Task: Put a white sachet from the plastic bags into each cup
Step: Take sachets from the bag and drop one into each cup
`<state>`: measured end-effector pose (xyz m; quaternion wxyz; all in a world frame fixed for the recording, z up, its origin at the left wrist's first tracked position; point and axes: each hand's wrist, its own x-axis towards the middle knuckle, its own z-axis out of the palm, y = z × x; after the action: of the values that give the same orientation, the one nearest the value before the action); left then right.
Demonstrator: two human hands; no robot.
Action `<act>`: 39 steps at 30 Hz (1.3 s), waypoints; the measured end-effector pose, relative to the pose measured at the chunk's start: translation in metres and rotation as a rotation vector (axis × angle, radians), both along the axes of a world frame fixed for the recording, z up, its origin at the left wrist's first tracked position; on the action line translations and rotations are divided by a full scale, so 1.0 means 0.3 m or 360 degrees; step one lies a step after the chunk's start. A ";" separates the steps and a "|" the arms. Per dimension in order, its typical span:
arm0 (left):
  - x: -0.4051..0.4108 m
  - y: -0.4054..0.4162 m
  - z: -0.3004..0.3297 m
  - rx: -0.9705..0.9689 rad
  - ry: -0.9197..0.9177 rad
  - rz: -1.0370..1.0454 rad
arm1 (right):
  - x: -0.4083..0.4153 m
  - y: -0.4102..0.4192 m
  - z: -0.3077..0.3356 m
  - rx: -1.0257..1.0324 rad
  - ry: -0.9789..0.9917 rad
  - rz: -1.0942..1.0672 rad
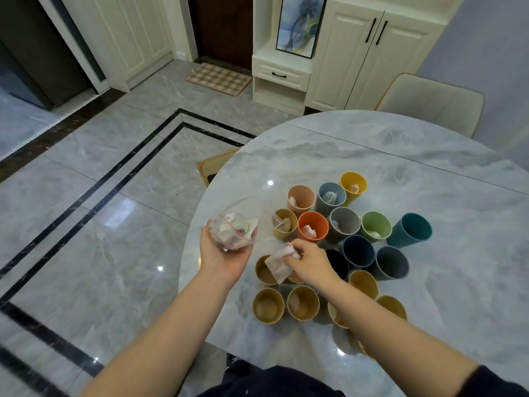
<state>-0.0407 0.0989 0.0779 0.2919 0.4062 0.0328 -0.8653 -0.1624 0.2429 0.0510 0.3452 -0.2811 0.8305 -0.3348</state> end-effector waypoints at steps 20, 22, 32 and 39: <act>0.072 0.002 -0.046 -0.0057 -0.0009 0.0057 | 0.085 -0.085 0.217 -0.0883 0.0424 -0.0314; 0.062 0.007 -0.055 -0.0085 -0.0059 0.0073 | 0.080 -0.094 0.287 -0.0997 0.0662 0.0019; 0.021 0.108 -0.028 -0.0266 -0.0011 -0.0265 | 0.111 -0.120 0.363 -0.0307 0.0885 0.0726; 0.010 0.133 -0.026 -0.0245 0.0025 -0.0312 | 0.097 -0.096 0.324 -0.0230 0.1044 0.0620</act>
<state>-0.0378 0.1389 0.0702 0.2358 0.3769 -0.0713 -0.8929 -0.1333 0.2142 0.1481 0.0976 -0.5493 0.8021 -0.2130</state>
